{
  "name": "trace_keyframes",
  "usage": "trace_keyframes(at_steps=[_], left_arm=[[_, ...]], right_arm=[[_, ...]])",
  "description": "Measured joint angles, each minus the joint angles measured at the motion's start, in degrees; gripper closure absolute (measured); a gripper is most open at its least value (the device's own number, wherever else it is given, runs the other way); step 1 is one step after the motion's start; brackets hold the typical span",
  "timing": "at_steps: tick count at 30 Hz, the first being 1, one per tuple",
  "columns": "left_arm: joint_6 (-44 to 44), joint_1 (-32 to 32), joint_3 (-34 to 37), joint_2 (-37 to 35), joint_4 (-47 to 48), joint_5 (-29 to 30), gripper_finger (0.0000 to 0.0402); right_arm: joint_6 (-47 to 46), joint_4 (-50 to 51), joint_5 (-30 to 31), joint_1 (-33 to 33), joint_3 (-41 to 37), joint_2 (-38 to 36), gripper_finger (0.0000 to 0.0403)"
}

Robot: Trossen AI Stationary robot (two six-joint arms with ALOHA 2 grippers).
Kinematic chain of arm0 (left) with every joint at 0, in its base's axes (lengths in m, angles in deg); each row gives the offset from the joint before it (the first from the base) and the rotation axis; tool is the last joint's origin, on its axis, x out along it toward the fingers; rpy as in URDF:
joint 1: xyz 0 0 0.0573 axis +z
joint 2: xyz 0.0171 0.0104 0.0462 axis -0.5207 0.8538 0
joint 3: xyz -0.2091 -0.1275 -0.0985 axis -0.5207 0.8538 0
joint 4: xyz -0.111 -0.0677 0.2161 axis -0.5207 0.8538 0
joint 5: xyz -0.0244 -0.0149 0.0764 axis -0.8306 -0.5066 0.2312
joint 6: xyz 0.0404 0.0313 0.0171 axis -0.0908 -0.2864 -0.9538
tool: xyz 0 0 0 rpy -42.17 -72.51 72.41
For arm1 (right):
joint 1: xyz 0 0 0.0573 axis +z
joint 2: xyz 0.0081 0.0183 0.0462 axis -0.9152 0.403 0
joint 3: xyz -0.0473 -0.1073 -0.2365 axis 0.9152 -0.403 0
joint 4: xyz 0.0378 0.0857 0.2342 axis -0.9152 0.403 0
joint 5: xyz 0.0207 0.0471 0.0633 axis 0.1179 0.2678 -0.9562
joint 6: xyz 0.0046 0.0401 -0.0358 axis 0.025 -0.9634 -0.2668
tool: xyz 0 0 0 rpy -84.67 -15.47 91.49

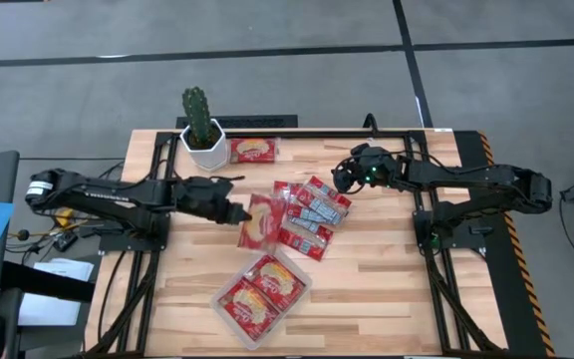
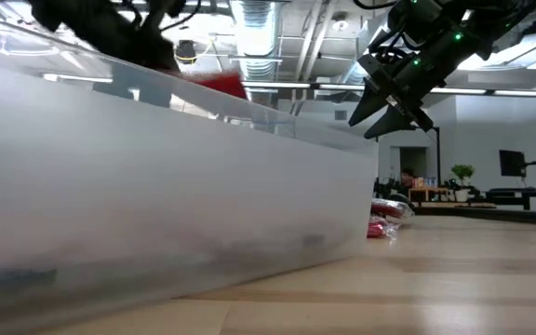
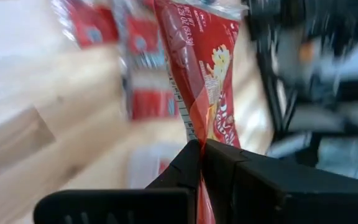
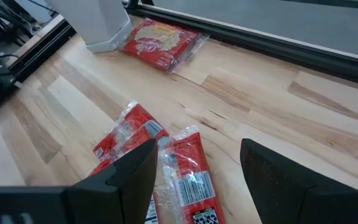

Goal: Sort popcorn bags into baskets
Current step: Put the red popcorn bag into the transparent bin

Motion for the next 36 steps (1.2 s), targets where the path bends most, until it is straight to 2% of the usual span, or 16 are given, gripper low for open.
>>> trace_keyframes(at_steps=[8, 11, 20, 27, 36], left_arm=[[-19.89, -5.40, -12.76, 4.51, 17.44, -13.07, 0.0401], [-26.09, -7.37, -16.72, 7.58, 22.18, -15.83, 0.0401], [-45.93, -10.75, -30.20, 21.90, 35.72, -24.95, 0.0401], [-66.11, -11.90, -46.37, 35.55, 54.00, -24.42, 0.0402], [-85.46, -13.04, -65.17, 49.59, 67.52, -22.10, 0.0402]], right_arm=[[0.12, 0.04, 0.00, -0.13, 0.00, 0.00, 0.0148], [0.30, -0.01, 0.00, -0.13, 0.00, 0.00, 0.0148], [0.39, 0.08, 0.00, -0.13, 0.00, 0.00, 0.0148], [0.39, 0.13, 0.00, -0.13, 0.00, 0.00, 0.0148], [0.90, 0.65, 0.00, -0.13, 0.00, 0.00, 0.0148]])
